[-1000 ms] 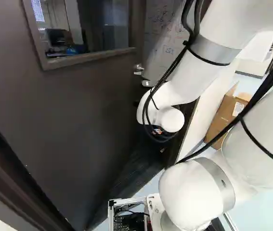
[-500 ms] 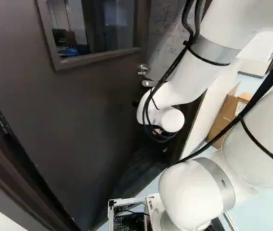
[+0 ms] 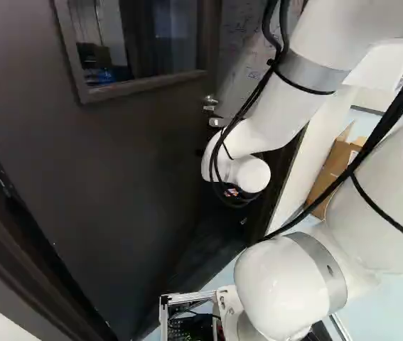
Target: Open the door and move inside
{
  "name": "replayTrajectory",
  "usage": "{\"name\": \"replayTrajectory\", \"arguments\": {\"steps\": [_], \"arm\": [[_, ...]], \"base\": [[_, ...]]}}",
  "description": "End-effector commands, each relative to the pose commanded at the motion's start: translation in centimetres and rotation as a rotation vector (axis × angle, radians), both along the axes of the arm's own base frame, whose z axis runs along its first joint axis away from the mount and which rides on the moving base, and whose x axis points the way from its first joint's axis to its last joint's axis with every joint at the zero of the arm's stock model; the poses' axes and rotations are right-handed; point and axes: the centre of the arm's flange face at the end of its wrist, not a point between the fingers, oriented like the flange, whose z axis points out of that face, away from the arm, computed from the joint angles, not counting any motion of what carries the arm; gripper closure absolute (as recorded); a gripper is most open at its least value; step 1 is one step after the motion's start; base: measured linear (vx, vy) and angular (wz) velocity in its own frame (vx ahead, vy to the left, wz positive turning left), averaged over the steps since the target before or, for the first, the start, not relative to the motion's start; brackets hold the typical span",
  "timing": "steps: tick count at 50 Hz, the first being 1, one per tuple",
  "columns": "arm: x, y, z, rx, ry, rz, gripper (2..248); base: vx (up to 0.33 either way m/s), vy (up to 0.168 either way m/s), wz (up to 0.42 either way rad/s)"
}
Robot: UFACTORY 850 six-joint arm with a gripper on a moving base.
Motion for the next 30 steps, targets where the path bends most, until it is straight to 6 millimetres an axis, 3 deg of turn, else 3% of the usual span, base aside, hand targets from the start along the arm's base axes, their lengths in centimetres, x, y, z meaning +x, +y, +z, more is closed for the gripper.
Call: {"name": "replayTrajectory", "arguments": {"steps": [30], "arm": [[2.5, 0.7, 0.2, -0.016, 0.003, 0.038, 3]], "base": [[0.000, 0.000, 0.000]]}}
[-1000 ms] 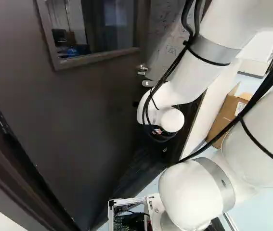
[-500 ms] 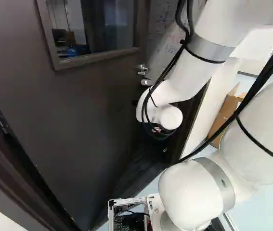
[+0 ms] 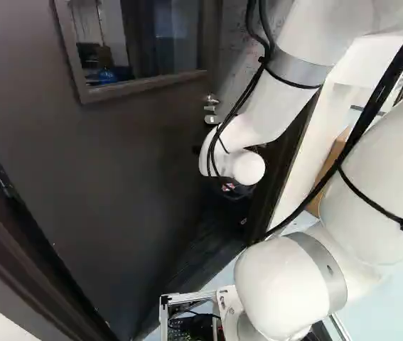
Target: Open the door and move inside
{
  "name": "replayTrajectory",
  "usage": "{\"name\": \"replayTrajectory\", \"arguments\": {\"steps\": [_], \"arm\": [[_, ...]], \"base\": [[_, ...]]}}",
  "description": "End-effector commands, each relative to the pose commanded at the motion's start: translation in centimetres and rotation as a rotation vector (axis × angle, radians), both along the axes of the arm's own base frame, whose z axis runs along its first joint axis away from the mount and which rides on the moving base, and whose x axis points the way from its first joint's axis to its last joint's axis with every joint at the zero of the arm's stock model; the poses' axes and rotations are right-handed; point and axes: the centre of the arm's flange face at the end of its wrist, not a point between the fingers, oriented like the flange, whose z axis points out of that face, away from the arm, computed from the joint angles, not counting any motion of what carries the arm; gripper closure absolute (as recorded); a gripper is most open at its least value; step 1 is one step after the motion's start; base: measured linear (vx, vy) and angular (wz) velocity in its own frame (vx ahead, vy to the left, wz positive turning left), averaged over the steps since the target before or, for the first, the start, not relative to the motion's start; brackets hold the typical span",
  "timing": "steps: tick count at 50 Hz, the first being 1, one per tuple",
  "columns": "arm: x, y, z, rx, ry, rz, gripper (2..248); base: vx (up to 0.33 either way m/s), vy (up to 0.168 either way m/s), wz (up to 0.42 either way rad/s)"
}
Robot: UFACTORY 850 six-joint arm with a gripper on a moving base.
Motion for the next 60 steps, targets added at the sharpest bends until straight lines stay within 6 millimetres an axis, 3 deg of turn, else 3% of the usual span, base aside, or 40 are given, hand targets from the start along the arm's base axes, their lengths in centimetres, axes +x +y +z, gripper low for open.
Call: {"name": "replayTrajectory", "arguments": {"steps": [60], "arm": [[5.6, 2.9, 0.2, -0.021, -0.003, 0.093, 3]], "base": [[0.000, 0.000, 0.000]]}}
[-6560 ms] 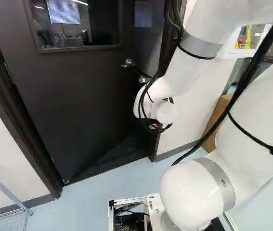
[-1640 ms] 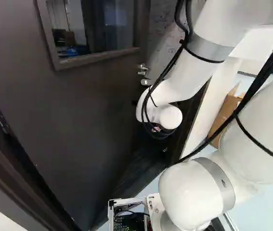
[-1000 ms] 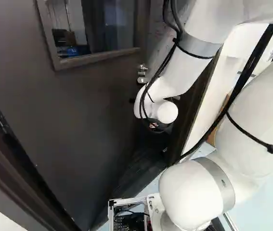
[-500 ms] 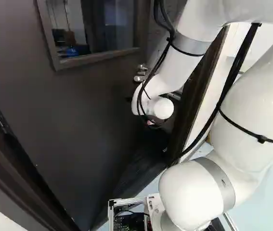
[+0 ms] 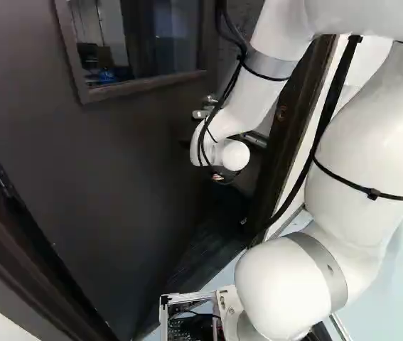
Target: Open the door and move inside
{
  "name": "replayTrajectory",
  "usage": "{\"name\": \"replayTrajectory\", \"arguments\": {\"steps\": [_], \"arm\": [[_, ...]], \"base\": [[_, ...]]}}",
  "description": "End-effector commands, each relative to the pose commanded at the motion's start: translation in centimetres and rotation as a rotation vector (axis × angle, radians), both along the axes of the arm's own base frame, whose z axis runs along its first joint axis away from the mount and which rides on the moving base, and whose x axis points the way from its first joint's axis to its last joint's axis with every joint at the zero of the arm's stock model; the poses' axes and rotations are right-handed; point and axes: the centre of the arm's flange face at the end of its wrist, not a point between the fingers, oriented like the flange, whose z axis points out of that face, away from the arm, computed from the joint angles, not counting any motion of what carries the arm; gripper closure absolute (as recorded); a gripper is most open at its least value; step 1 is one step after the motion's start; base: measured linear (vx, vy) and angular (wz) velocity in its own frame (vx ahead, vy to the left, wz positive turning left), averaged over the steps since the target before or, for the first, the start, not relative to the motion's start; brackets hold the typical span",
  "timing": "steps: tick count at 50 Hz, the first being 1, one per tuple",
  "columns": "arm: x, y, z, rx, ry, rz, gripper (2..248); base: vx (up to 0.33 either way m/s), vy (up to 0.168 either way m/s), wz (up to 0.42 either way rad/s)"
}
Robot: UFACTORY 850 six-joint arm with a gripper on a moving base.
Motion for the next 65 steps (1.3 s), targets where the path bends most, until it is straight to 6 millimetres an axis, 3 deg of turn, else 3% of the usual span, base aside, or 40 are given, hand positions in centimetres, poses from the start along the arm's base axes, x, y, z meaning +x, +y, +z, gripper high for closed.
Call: {"name": "replayTrajectory", "arguments": {"steps": [26, 65], "arm": [[1.6, 1.9, 0.0, -0.005, -0.004, 0.049, 3], [2.4, 5.7, 0.0, -0.025, -0.013, 0.173, 3]], "base": [[0.000, 0.000, 0.000], [0.000, 0.000, 0.000]]}}
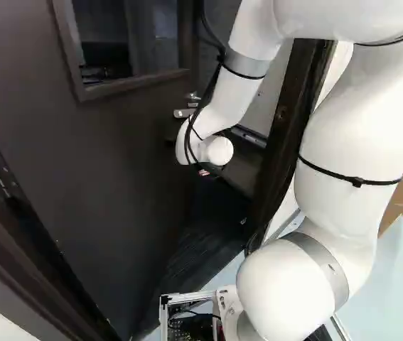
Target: Open the door and move inside
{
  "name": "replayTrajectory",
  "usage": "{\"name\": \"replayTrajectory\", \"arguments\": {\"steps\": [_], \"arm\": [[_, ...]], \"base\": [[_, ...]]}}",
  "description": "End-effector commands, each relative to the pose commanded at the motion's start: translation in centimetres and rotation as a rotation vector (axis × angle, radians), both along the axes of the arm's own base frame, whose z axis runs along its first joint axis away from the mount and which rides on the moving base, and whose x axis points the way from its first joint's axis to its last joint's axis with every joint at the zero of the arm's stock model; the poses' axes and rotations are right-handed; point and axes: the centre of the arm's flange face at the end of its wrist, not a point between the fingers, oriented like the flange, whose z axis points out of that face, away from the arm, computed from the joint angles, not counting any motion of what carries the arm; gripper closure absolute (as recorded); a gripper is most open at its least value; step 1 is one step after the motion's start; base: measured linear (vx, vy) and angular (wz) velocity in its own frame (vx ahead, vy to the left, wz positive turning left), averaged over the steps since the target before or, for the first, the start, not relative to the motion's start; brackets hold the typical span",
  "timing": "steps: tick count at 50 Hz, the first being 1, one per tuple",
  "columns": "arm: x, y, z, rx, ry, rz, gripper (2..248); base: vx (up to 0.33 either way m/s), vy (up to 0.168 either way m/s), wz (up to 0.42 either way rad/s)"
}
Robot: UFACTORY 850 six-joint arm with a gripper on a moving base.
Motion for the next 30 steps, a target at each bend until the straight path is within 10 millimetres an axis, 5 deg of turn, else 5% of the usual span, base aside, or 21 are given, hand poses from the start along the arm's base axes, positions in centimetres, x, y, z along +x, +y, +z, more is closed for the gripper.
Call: {"name": "replayTrajectory", "arguments": {"steps": [30], "arm": [[0.6, 3.5, -0.1, -0.022, -0.012, 0.118, 3]], "base": [[0.000, 0.000, 0.000]]}}
